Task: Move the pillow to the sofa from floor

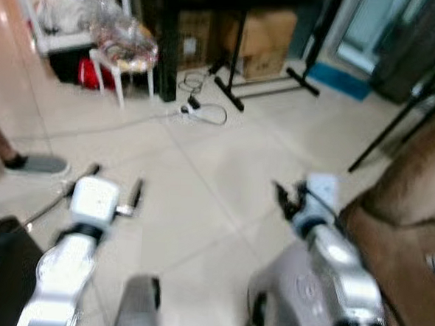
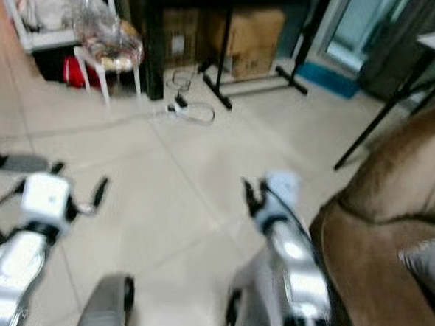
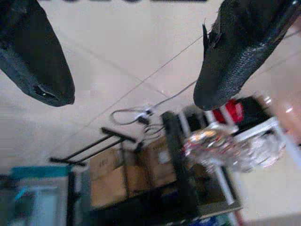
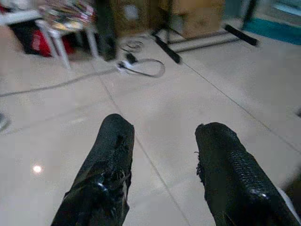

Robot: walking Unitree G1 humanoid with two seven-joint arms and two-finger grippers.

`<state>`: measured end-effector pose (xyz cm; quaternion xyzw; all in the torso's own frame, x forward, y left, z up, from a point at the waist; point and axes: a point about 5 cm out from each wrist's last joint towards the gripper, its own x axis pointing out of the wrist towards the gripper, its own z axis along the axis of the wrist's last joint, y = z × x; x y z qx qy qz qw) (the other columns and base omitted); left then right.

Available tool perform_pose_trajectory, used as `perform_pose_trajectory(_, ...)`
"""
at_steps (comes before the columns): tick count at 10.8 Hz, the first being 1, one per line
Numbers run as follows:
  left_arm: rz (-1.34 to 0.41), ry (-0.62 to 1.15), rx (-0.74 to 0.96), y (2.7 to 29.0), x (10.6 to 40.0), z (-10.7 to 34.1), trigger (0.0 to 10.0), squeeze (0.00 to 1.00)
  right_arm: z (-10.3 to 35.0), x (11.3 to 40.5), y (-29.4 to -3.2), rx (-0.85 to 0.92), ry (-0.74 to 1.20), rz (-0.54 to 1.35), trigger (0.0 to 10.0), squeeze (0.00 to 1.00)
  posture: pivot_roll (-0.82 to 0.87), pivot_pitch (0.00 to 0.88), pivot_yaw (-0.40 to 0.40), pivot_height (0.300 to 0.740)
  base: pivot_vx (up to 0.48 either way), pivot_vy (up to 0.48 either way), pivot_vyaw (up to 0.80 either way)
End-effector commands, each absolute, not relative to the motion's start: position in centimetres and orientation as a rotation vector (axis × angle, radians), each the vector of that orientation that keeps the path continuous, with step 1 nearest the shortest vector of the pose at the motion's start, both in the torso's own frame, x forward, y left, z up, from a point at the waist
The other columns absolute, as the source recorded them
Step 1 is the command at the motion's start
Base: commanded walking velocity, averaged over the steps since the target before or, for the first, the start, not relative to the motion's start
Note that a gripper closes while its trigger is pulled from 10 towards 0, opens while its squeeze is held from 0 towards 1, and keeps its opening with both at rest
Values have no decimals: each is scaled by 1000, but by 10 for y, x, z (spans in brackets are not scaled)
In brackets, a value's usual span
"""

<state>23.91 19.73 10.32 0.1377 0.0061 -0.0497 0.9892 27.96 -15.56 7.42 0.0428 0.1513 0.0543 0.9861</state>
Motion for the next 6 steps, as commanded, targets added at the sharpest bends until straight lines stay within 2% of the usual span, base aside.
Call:
perform_pose_trajectory(1, -117, 19, 285, 196, 240, 103, 10000, 0, 74, 280, -162, 98, 303, 84, 10000, 0, 58, 0, -80, 561, 0, 0, -419)
perform_pose_trajectory(4, -146, 23, 294, 193, 240, 102, 10000, 0, 67, 281, -167, 83, 325, 42, 10000, 0, 58, 0, -74, 514, 0, 0, -419)
perform_pose_trajectory(6, -152, 23, 297, 193, 240, 102, 10000, 0, 64, 281, -171, 80, 339, 22, 10000, 0, 57, 0, -71, 488, 0, 0, 0)
